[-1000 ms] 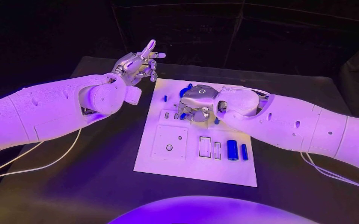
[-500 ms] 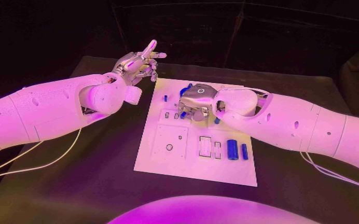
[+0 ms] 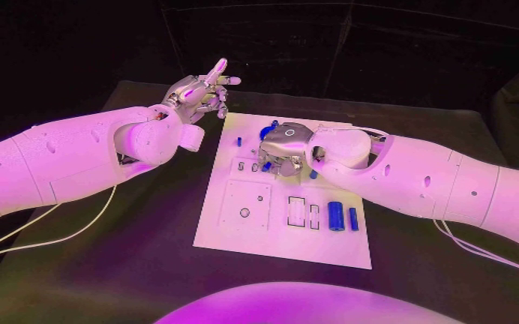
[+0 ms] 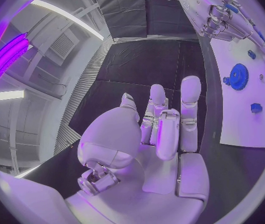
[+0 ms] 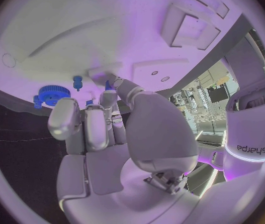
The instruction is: Assemble the parts on the task board
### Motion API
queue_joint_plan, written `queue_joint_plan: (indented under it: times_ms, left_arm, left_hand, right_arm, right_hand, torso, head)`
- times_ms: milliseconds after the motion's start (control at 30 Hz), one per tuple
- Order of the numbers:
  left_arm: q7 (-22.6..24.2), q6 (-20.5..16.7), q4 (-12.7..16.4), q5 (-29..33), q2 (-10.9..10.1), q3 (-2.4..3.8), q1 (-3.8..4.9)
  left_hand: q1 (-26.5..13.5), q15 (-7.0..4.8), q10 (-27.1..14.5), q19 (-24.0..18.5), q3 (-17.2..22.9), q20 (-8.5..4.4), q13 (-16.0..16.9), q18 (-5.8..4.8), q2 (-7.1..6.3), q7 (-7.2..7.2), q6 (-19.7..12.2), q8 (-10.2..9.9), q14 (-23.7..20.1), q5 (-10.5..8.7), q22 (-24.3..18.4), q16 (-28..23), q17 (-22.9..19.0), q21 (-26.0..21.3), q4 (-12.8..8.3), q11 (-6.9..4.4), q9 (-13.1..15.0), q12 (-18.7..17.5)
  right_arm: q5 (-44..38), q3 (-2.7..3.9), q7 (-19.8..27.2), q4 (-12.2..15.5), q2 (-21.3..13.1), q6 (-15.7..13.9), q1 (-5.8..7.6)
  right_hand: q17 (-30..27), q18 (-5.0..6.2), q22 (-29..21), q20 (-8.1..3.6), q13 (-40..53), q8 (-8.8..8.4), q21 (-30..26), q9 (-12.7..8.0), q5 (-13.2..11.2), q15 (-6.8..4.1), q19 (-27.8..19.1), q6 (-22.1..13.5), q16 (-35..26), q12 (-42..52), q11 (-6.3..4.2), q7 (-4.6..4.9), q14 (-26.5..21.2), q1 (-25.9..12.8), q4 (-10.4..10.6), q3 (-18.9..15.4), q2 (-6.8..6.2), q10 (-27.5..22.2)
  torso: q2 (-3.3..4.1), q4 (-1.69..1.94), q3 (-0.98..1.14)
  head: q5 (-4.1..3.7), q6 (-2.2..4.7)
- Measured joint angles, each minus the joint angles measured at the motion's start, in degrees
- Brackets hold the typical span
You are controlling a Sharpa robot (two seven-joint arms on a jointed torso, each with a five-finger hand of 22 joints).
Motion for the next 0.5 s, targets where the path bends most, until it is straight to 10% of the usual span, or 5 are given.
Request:
queue_joint_plan:
  times_ms: [500]
  left_arm:
    - [-1.4, 0.1, -0.3, -1.2, 0.0, 0.0, 0.0]
  left_hand:
    - [0.0, 0.0, 0.0, 0.0, 0.0, 0.0, 0.0, 0.0, 0.0, 0.0, 0.0, 0.2, 0.0, 0.0, -0.1, 0.0, 0.0, 0.0, 0.0, 0.0, 0.0, 0.0]
  right_arm:
    - [0.0, 0.0, -0.1, 0.2, 0.2, -0.3, 0.0]
  right_hand:
    - [0.0, 0.0, -0.4, 0.0, -0.3, -0.45, -0.3, -0.1, 0.0, 0.21, 0.0, -0.8, -0.1, -0.3, 0.0, 0.03, -0.2, 0.0, 0.0, -0.3, 0.0, -0.4]
  torso:
    - [0.02, 0.0, 0.02]
  head:
    - [0.0, -0.07]
